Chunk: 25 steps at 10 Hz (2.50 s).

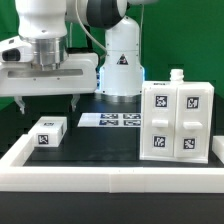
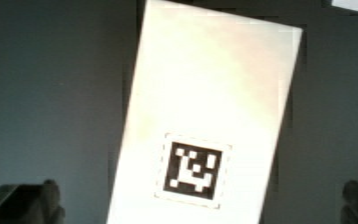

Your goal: Assemble cabinet

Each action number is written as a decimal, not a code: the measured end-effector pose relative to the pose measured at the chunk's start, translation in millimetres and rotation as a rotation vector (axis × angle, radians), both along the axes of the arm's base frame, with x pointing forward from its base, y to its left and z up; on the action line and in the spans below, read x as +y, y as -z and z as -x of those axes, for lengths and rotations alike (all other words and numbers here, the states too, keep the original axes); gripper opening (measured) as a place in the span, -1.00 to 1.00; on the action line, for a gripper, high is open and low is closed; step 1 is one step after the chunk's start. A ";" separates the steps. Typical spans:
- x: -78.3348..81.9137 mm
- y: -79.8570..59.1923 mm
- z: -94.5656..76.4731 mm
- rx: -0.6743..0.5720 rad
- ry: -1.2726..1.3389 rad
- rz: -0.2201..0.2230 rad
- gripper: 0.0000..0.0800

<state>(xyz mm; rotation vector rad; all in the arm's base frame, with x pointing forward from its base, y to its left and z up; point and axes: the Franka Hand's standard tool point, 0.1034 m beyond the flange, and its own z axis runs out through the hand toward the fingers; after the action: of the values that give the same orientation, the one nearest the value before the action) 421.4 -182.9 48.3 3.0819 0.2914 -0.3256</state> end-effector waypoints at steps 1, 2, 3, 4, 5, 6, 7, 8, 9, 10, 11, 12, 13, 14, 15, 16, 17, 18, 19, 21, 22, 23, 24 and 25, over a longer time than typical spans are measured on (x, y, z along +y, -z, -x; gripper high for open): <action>-3.0 4.4 -2.4 -0.016 -0.002 0.011 0.99; -5.6 10.1 -4.9 -0.050 -0.004 0.030 0.99; -9.8 18.6 -3.3 -0.065 -0.002 0.042 0.99; -7.2 22.2 -2.3 -0.059 -0.007 0.043 0.99; -1.2 23.5 -2.6 -0.057 -0.006 0.042 0.99; 2.9 24.6 -3.2 -0.057 -0.002 0.039 0.99; 2.9 29.1 -0.1 -0.047 -0.004 0.038 0.99; 4.4 33.0 2.8 -0.037 -0.005 0.037 0.99; 5.9 36.6 6.3 -0.028 -0.009 0.034 0.99; 5.7 38.9 8.3 -0.021 -0.020 0.032 0.91; 5.8 40.2 9.3 -0.018 -0.025 0.031 0.91; 6.9 39.7 8.6 -0.018 -0.027 0.030 0.46; 10.6 40.0 7.8 -0.015 -0.033 0.026 0.41; 13.6 40.2 6.8 -0.014 -0.039 0.025 0.41; 15.1 40.3 6.2 -0.014 -0.043 0.025 0.41; 15.0 40.3 6.2 -0.015 -0.043 0.025 0.41; 15.0 40.3 6.2 -0.015 -0.043 0.025 0.41; 15.9 39.4 5.4 -0.016 -0.045 0.025 0.42; 28.4 23.8 2.9 -0.008 -0.055 0.006 0.42; 57.8 -16.7 -2.2 -0.045 -0.080 -0.026 0.42; 74.2 -39.1 -5.5 -0.031 -0.073 -0.048 0.42; 83.2 -53.4 -9.9 -0.031 -0.063 -0.055 0.42; 94.5 -70.9 -18.5 -0.027 -0.050 -0.061 0.42; 91.6 -66.4 -18.7 -0.040 -0.064 -0.058 0.42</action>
Offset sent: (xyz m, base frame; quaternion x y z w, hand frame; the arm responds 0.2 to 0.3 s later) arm -0.0051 -0.0019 -0.0153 -0.0197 0.0187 0.0202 0.9994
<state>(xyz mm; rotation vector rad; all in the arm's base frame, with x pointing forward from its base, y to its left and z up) 440.1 -91.2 114.7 3.1235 0.4040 -0.2570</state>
